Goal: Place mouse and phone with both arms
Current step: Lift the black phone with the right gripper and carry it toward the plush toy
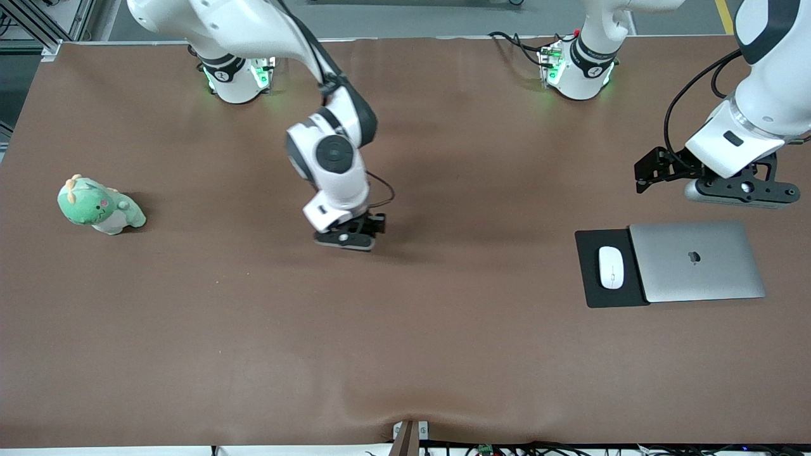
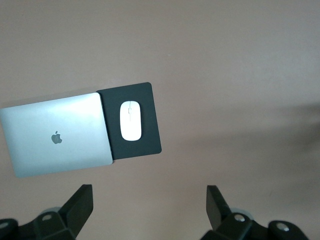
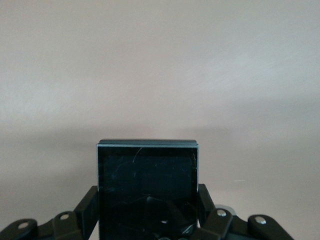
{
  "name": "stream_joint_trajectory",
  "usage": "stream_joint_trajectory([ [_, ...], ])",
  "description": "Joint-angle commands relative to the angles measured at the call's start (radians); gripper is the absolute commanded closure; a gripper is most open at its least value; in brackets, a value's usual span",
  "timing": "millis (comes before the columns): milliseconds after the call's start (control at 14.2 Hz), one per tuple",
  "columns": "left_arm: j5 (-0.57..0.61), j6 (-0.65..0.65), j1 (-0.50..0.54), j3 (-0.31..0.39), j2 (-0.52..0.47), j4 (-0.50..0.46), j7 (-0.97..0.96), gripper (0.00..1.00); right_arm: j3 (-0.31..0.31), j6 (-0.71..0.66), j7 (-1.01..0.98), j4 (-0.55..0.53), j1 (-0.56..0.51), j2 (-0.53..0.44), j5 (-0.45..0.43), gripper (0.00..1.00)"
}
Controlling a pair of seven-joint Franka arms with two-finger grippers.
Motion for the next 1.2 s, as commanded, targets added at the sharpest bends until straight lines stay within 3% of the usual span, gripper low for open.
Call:
stream_joint_trajectory([
  [0,-0.010,-0.036,-0.010,0.009,0.019,0.042,-0.016,0.00,0.020,-0.111,-0.155,-0.042,-0.120,-0.126,0.015,1.00],
  [212,-0.008,-0.047,-0.011,-0.005,0.021,0.042,-0.007,0.00,0.019,-0.256,-0.392,-0.048,-0.279,-0.214,0.056,1.00],
  [565,-0.017,-0.050,-0.013,-0.006,0.022,0.043,-0.019,0.00,0.016,-0.328,-0.687,-0.106,-0.540,-0.283,0.056,1.00],
  [848,-0.014,-0.053,-0.014,-0.006,0.033,0.057,-0.021,0.00,0.013,-0.236,-0.799,-0.207,-0.647,-0.285,0.046,1.00],
  [1130,-0.014,-0.055,-0.002,-0.005,0.047,0.058,-0.016,0.00,0.013,-0.029,-0.898,-0.380,-0.723,-0.288,0.046,1.00],
])
